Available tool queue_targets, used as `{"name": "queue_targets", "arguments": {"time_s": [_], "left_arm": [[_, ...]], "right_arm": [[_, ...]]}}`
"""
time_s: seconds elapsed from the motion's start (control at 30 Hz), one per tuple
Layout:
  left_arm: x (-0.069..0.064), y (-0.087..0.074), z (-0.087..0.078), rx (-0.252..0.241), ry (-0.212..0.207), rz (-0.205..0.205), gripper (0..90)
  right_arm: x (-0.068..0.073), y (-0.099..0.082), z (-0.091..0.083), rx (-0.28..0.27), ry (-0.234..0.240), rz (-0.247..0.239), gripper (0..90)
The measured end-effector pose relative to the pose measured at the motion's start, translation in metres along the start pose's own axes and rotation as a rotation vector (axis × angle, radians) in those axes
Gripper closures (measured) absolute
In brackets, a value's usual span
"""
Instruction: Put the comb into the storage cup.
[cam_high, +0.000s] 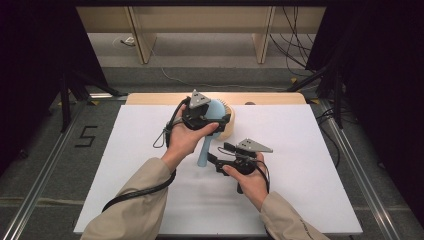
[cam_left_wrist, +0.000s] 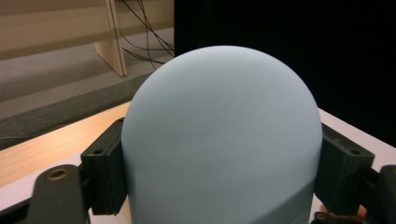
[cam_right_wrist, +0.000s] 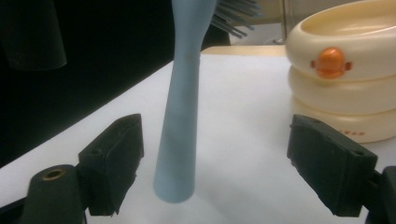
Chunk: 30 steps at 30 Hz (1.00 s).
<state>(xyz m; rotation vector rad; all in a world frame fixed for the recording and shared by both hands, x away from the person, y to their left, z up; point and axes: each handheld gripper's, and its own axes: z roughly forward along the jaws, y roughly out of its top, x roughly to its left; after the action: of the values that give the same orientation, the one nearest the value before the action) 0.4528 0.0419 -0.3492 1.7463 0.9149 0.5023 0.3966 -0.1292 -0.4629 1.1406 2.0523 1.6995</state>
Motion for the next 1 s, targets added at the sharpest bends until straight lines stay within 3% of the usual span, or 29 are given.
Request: {"name": "queue_targets", "arguments": {"time_s": [0.07,0.4,1.0], "left_arm": [[0.001,0.000,0.000,-0.014,0.015,0.000,19.6],[0.005,-0.002,0.000,-0.052,0.059,0.004,19.6],[0.010,0.000,0.002,-0.088,0.096,-0.004,19.6]], "right_arm": [[-0.002,0.001,-0.003,0.009,-0.028,-0.043,18.7],[-0.011,0.004,-0.016,0.001,-0.067,-0.096,16.6],[-0.038,0.005,-0.046,-0.016,-0.125,-0.095,16.5]]}}
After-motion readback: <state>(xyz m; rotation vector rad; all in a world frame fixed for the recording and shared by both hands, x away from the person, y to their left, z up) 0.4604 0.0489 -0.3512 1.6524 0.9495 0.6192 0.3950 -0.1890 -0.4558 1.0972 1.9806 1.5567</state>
